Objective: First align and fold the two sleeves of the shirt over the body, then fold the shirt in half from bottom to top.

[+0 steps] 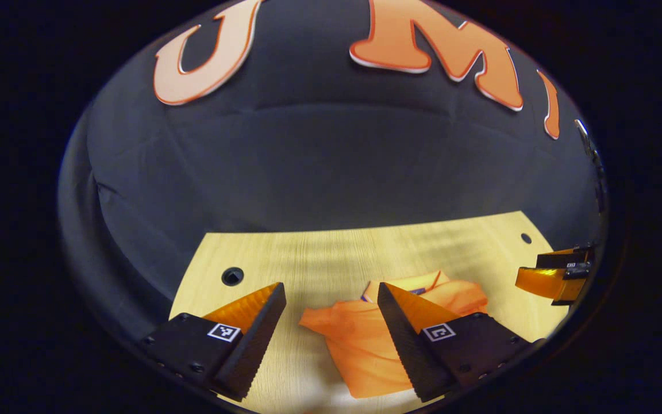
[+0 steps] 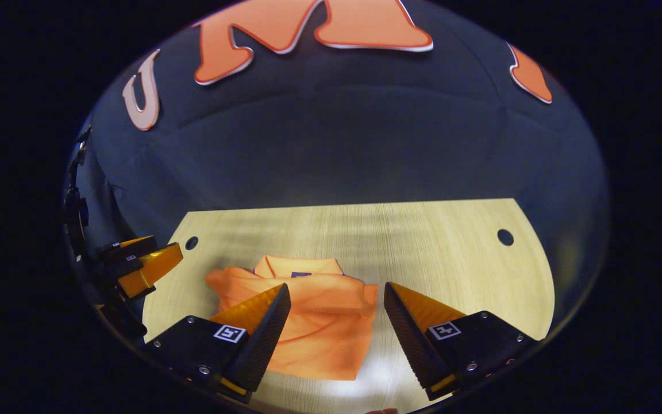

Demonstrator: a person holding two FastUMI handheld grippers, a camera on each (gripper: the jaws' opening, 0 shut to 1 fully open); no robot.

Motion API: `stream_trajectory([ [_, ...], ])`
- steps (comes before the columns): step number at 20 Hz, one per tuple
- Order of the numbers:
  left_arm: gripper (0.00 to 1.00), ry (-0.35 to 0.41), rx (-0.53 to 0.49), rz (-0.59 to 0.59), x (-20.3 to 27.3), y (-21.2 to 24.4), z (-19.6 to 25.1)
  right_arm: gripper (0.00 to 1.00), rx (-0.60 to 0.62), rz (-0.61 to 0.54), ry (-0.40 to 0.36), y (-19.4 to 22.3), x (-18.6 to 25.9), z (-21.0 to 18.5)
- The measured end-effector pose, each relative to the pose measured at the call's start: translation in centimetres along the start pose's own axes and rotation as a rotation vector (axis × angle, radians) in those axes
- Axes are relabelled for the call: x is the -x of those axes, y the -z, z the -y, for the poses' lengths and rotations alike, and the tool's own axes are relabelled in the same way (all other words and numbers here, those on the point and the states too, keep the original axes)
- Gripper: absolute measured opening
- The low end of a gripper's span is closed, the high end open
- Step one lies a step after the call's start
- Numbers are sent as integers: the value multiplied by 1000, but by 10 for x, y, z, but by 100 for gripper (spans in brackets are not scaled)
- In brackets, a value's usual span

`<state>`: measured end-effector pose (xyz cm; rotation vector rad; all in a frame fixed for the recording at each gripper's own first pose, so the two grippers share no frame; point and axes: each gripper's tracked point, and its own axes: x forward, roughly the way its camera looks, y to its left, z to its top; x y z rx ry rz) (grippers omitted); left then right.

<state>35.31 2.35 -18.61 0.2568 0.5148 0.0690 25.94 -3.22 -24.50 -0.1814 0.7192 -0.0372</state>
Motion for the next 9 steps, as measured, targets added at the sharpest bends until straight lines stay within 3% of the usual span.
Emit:
stream_trajectory([
  [3, 99, -40, -9, 111, 45, -28, -4, 100, 30, 100, 17, -19, 46, -1],
  [9, 99, -15, 16, 291, 150, -77, -5, 99, -5, 305, -10, -45, 136, 1],
])
